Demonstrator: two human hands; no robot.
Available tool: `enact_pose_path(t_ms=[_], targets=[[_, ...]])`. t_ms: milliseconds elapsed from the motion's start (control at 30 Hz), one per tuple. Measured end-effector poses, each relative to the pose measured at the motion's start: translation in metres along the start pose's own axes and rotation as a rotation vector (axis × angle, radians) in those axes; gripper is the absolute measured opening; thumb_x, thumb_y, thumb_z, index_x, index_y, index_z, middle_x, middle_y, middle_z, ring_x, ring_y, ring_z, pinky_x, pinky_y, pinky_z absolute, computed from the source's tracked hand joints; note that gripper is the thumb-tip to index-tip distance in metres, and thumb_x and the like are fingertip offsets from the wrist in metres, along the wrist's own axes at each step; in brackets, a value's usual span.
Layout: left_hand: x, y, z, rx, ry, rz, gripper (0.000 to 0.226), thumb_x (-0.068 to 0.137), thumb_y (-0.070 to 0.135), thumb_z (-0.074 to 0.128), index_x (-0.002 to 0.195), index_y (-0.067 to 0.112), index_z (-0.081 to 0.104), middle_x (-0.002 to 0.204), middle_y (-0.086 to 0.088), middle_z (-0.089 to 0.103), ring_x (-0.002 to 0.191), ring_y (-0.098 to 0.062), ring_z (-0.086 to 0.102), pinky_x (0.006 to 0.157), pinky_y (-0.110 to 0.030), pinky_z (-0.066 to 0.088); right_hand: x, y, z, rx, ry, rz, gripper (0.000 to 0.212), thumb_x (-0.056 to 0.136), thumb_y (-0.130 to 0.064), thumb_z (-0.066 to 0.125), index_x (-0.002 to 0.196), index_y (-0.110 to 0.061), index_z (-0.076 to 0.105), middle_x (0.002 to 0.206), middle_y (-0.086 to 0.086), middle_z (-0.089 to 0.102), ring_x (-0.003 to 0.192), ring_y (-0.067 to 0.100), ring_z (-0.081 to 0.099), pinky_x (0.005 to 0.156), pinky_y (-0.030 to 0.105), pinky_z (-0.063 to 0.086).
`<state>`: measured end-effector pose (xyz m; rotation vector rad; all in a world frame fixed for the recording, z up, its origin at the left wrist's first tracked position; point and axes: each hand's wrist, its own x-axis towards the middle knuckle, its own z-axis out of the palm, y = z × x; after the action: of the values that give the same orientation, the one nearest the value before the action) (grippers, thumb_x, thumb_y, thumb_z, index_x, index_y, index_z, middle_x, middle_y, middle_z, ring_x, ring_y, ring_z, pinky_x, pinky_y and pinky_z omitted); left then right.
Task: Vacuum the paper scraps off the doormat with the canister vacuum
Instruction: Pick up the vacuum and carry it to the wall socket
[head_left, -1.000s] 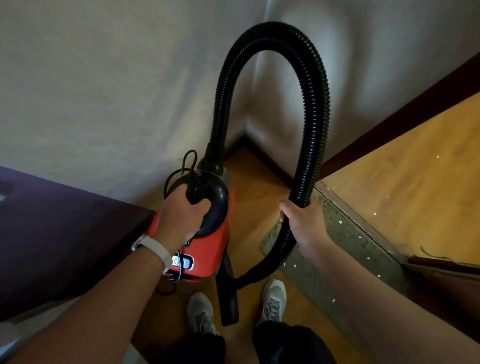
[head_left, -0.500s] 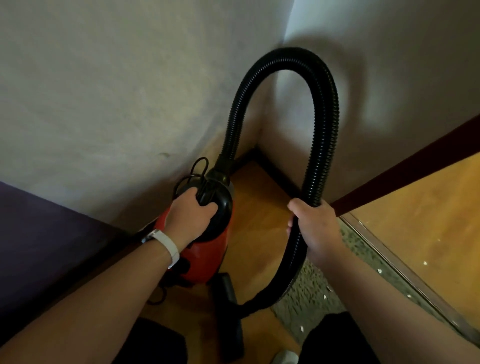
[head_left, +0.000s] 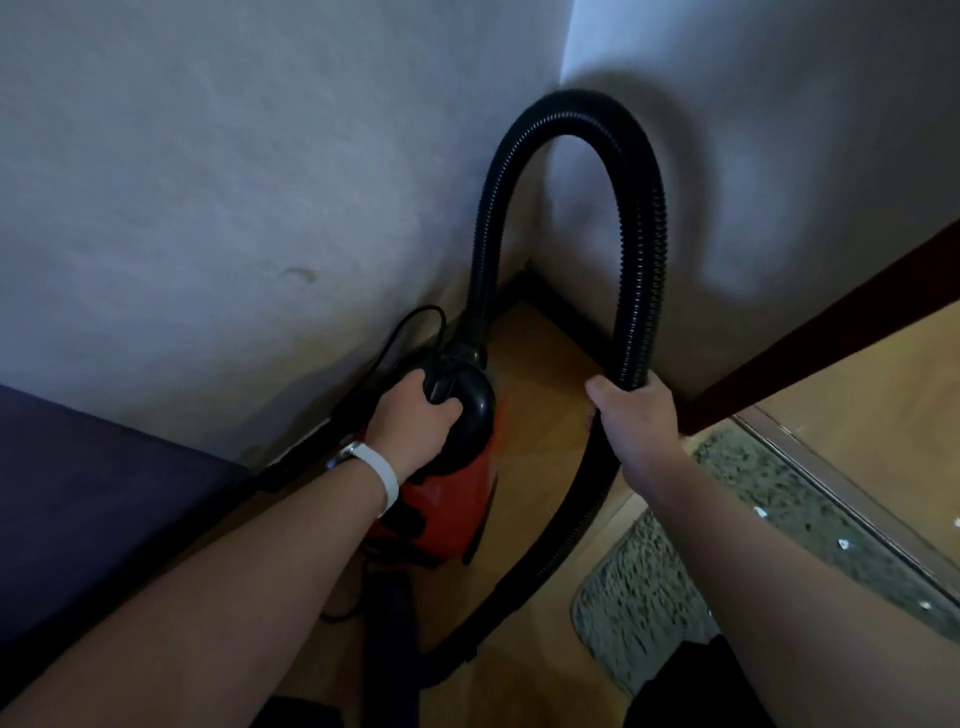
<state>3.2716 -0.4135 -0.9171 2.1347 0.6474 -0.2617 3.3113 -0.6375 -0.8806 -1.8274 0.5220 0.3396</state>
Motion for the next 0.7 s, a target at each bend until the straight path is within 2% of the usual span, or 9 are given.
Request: enact_pose_path(t_ms=[133,267,400,467,533,600,700], targets=[[0.011,-0.001,0.010,-0.019,-0.029,0.026,0.015,0.084,0.033,0.061,0.084,0.019,0.055,0.077,-0.008,0.065,0.064,-0.027,0.065,0.062,-0.046,0.060,0.011,0.016,0.004,-0.063,0.014,-0.010,0.014,0.085,-0.023,0.065,0.086,-0.011,0.058,0.075,0.006,0.062,0.060,0.014,0.056,0.055,0.027,0.041],[0.013,-0.003,0.017,-0.090,-0.036,0.041,0.020,0.085,0.040,0.063,0.084,0.022,0.056,0.080,-0.004,0.065,0.069,-0.025,0.066,0.066,-0.048,0.060,0.016,0.019,0.006,-0.057,0.021,0.015,0.021,0.086,-0.025,0.066,0.098,-0.009,0.061,0.083,0.009,0.062,0.070,0.019,0.057,0.057,0.030,0.043],[0.006,-0.005,0.008,-0.083,-0.025,0.056,0.026,0.089,0.046,0.063,0.084,0.022,0.054,0.082,-0.001,0.064,0.071,-0.022,0.065,0.071,-0.041,0.058,0.010,0.017,-0.003,-0.076,0.009,0.031,0.020,0.089,-0.028,0.068,0.101,-0.013,0.060,0.093,0.011,0.064,0.081,0.025,0.060,0.061,0.031,0.044],[0.002,-0.009,0.000,-0.083,-0.058,0.037,0.027,0.091,0.044,0.063,0.088,0.019,0.055,0.082,-0.003,0.064,0.069,-0.022,0.065,0.069,-0.038,0.057,0.004,0.012,-0.009,-0.098,-0.017,0.014,0.019,0.091,-0.028,0.068,0.101,-0.016,0.056,0.094,0.006,0.059,0.083,0.025,0.057,0.068,0.033,0.046],[-0.001,-0.013,-0.009,-0.092,-0.116,0.025,0.028,0.093,0.041,0.063,0.093,0.014,0.057,0.083,-0.005,0.065,0.066,-0.020,0.066,0.060,-0.030,0.053,-0.005,0.007,-0.015,-0.130,-0.057,-0.018,0.023,0.091,-0.029,0.070,0.103,-0.026,0.050,0.097,0.000,0.055,0.084,0.019,0.052,0.080,0.037,0.045],[-0.005,-0.014,-0.017,-0.105,-0.155,0.038,0.023,0.095,0.039,0.061,0.093,0.016,0.058,0.084,-0.004,0.066,0.068,-0.017,0.066,0.058,-0.024,0.048,-0.015,0.001,-0.020,-0.140,-0.072,-0.051,0.032,0.089,-0.032,0.072,0.111,-0.030,0.048,0.105,-0.005,0.057,0.092,0.017,0.054,0.083,0.038,0.045],[-0.011,-0.019,-0.027,-0.087,-0.155,0.065,0.019,0.099,0.037,0.054,0.097,0.019,0.060,0.092,0.000,0.066,0.081,-0.014,0.064,0.064,-0.028,0.047,-0.031,-0.010,-0.027,-0.116,0.010,-0.113,0.045,0.088,-0.034,0.074,0.121,-0.027,0.045,0.107,-0.008,0.055,0.101,0.020,0.054,0.082,0.037,0.044]])
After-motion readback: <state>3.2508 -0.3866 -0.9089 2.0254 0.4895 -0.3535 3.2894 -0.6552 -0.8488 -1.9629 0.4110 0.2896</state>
